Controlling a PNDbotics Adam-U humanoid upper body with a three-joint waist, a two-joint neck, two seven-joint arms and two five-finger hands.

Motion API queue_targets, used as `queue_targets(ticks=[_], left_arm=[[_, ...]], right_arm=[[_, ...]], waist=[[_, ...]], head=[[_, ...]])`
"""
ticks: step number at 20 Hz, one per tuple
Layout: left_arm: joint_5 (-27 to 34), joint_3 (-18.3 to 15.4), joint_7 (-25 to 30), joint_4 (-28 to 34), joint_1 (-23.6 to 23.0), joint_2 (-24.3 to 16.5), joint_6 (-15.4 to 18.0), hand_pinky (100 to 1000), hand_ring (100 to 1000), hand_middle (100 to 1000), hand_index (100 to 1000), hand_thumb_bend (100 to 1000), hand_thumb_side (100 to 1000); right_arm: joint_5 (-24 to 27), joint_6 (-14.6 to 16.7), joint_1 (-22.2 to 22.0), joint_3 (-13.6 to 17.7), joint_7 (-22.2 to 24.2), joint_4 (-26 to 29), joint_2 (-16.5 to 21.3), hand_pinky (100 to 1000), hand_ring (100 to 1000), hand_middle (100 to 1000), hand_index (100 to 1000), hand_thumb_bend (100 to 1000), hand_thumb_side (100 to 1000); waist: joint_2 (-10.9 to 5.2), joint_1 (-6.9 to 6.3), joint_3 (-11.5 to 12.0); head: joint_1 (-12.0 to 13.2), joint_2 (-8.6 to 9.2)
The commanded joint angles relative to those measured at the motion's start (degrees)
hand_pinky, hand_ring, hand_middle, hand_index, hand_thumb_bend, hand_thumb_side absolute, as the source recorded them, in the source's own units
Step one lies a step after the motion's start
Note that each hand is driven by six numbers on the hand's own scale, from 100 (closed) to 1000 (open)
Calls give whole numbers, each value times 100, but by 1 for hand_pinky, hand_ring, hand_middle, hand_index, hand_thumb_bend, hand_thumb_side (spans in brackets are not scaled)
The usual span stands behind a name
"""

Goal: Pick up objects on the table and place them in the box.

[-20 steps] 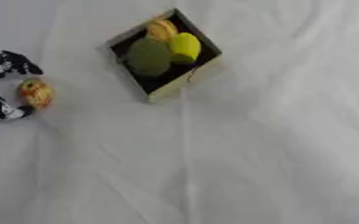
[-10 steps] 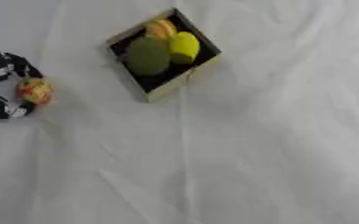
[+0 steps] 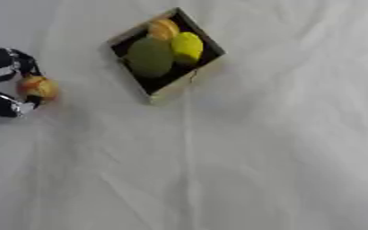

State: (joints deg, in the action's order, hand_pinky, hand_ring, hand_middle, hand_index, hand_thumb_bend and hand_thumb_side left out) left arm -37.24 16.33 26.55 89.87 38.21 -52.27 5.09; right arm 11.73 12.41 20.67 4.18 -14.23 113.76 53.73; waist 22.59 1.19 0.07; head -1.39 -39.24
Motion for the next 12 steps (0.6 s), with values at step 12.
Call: queue_targets(ticks=[12], left_arm=[[308, 3, 28, -206, 1914, 1063, -91, 694, 649, 606, 639, 100, 246]], right_arm=[[121, -47, 198, 21, 124, 83, 134, 986, 922, 666, 796, 100, 429]], waist=[[-106, -168, -254]], head=[[23, 96]])
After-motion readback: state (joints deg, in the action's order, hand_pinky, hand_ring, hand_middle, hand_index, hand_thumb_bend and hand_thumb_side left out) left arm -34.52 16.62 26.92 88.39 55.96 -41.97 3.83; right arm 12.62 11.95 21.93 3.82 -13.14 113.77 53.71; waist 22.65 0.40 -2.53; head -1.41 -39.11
